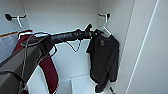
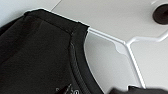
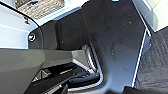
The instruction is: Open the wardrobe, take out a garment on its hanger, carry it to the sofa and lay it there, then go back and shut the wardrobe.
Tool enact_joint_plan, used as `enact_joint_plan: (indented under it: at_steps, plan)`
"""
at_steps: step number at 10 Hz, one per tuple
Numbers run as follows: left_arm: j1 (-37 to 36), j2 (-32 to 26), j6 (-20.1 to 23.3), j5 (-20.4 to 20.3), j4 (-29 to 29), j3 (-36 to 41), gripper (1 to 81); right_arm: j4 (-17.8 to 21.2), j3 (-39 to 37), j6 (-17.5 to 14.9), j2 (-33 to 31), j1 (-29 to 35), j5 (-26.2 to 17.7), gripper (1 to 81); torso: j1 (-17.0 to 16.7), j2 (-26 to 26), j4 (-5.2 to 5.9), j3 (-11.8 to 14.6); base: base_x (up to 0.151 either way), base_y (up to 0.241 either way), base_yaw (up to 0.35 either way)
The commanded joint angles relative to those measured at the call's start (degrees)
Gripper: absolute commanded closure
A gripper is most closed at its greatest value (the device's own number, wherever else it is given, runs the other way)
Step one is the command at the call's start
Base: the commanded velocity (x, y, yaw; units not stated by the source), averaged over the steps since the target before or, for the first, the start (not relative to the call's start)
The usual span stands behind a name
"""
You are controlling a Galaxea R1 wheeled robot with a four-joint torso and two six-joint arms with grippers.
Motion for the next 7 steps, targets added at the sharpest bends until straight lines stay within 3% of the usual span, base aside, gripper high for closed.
enact_joint_plan:
  at_steps: [1, 7]
  plan:
    - [-11.8, 1.1, -0.9, -4.2, -0.1, -2.5, 1.0, 0.0, 0.4, -0.2, 0.7, 2.0, -3.1, 1.0, 0.0, 0.0, 0.0, 0.0, 0.0, 0.0, 0.0]
    - [-13.4, 6.2, -1.3, -7.8, 0.2, -6.8, 1.0, 0.0, 0.3, 0.1, 1.0, 2.0, -2.9, 1.0, 0.0, 0.0, -0.02, 0.0, 0.0, 0.0, 0.0]
